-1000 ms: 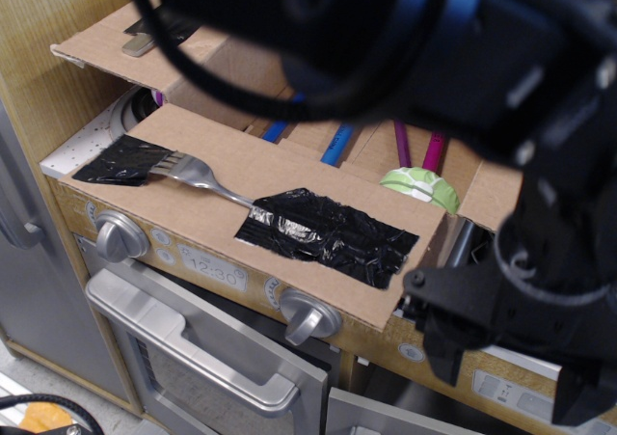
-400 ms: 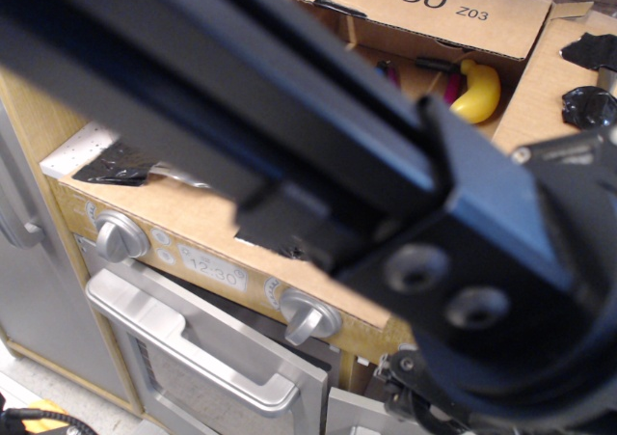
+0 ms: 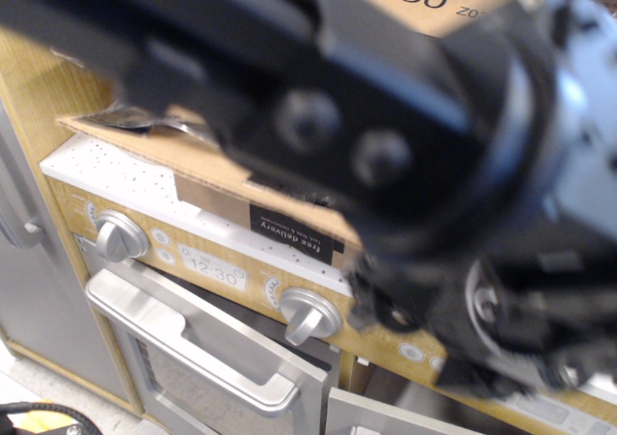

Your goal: Close large4fbox flaps

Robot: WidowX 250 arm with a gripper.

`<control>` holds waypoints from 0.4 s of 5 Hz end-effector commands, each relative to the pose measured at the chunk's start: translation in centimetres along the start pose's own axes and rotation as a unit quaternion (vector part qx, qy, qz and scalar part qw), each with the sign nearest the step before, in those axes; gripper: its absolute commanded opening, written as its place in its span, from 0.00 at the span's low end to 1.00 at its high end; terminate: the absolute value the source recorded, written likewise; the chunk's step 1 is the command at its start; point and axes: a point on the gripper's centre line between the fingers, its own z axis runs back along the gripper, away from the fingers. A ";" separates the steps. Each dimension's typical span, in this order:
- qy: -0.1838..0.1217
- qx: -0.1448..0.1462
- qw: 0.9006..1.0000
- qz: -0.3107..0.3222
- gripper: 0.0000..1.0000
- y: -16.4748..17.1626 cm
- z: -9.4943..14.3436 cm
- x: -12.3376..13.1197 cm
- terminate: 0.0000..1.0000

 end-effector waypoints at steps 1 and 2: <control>-0.023 0.006 0.999 -0.036 1.00 2.1 2.7 4.1 0.00; -0.028 0.021 0.998 -0.047 1.00 2.1 4.5 5.8 0.00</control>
